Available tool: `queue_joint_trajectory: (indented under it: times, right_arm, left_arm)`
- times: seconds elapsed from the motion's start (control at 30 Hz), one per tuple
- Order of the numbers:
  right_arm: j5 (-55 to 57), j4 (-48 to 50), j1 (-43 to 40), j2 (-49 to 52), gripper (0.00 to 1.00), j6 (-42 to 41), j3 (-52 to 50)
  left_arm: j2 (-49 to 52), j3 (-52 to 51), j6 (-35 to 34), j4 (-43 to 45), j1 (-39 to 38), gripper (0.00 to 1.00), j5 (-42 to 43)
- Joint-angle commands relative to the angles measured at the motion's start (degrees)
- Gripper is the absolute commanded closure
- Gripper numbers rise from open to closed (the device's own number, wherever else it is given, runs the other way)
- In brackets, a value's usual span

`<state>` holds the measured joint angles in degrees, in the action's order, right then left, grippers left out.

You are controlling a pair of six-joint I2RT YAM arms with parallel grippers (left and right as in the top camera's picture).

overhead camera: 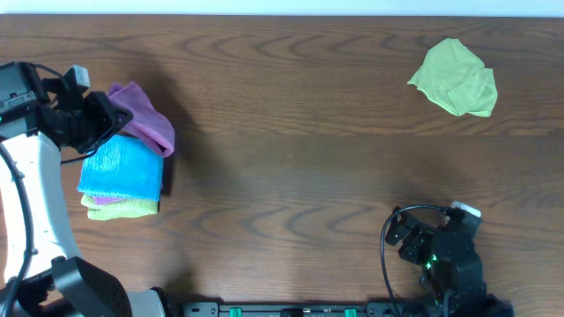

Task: Fold the cloth
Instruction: 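Carry the folded cloth with the left gripper onto the towel stack, then lower the purple cloth onto the stack and open the left gripper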

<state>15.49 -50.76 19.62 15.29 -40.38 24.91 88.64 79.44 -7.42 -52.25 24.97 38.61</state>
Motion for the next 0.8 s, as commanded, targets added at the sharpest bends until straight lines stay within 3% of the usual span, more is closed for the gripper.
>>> queue_joint_trajectory:
  times: [0.0, 0.77]
  right_arm:
    - [1.01, -0.04, -0.31, -0.35, 0.01, -0.72, -0.35]
    - [1.01, -0.04, -0.31, -0.35, 0.01, -0.72, -0.33]
  left_arm:
    - [-0.2, -2.25, 1.75, -0.24, 1.09, 0.94, -0.17]
    - [-0.2, -7.06, 4.48, -2.19, 9.9, 0.94, 0.17]
